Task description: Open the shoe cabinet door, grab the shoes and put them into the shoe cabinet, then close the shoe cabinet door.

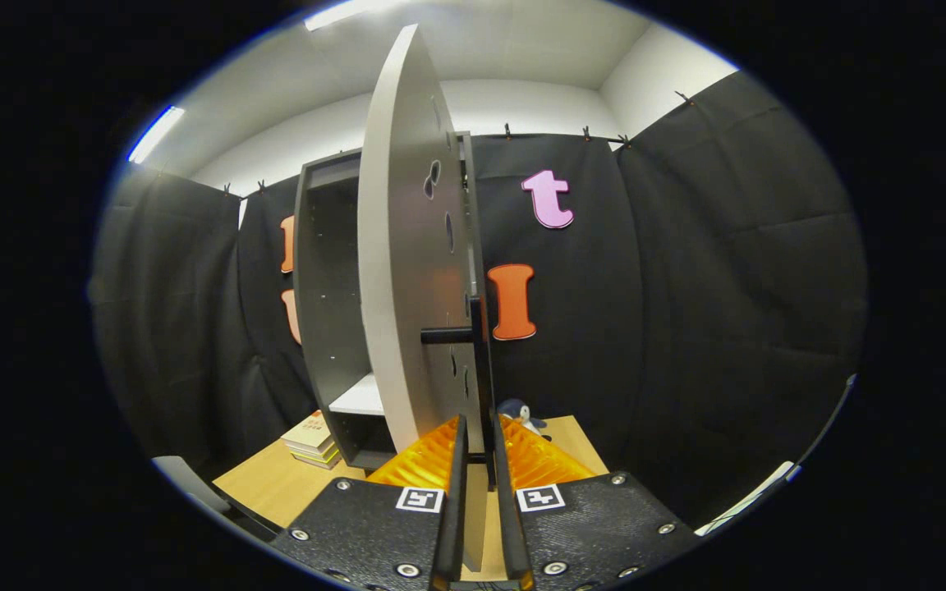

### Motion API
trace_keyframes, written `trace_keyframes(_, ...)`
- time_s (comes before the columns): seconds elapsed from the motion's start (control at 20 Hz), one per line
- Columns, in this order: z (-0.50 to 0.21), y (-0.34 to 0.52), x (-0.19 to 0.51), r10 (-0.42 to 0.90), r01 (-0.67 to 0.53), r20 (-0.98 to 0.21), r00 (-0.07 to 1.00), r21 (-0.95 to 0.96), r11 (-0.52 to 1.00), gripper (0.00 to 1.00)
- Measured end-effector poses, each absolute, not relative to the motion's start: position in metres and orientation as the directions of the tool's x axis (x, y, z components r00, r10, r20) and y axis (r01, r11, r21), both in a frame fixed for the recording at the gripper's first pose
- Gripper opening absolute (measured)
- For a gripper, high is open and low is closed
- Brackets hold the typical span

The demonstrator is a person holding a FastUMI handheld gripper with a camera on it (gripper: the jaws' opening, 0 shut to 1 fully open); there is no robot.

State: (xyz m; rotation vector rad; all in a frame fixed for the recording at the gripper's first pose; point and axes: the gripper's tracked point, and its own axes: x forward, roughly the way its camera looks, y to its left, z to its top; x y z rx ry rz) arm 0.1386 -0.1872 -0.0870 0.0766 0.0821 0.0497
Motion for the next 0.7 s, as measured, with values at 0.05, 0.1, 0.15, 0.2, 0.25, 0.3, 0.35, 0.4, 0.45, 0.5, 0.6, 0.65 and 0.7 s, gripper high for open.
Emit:
trace_keyframes(0.05,-0.087,-0.195,0.138,0.037,-0.031,-0.079,0.996,0.075,0.997,0.17)
trace_keyframes(0.1,-0.088,-0.202,0.137,0.022,-0.016,-0.081,0.996,0.072,0.997,0.17)
trace_keyframes(0.15,-0.089,-0.205,0.136,0.018,-0.012,-0.08,0.997,0.076,0.997,0.16)
trace_keyframes(0.2,-0.09,-0.205,0.135,0.024,-0.017,-0.078,0.997,0.083,0.996,0.16)
trace_keyframes(0.25,-0.09,-0.203,0.134,0.03,-0.023,-0.077,0.997,0.088,0.996,0.15)
trace_keyframes(0.3,-0.093,-0.203,0.133,0.029,-0.022,-0.078,0.997,0.084,0.996,0.15)
trace_keyframes(0.35,-0.094,-0.201,0.131,0.027,-0.022,-0.076,0.997,0.071,0.997,0.15)
trace_keyframes(0.4,-0.091,-0.202,0.132,0.019,-0.016,-0.071,0.997,0.053,0.998,0.14)
trace_keyframes(0.45,-0.091,-0.205,0.132,0.003,-0.001,-0.067,0.998,0.029,1.0,0.14)
trace_keyframes(0.5,-0.09,-0.207,0.133,-0.01,0.01,-0.064,0.998,0.006,1.0,0.14)
trace_keyframes(0.6,-0.087,-0.204,0.129,-0.02,0.019,-0.062,0.998,-0.016,1.0,0.13)
trace_keyframes(0.65,-0.086,-0.206,0.128,-0.03,0.029,-0.061,0.998,-0.023,0.999,0.13)
trace_keyframes(0.7,-0.083,-0.208,0.125,-0.046,0.045,-0.06,0.997,-0.026,0.999,0.13)
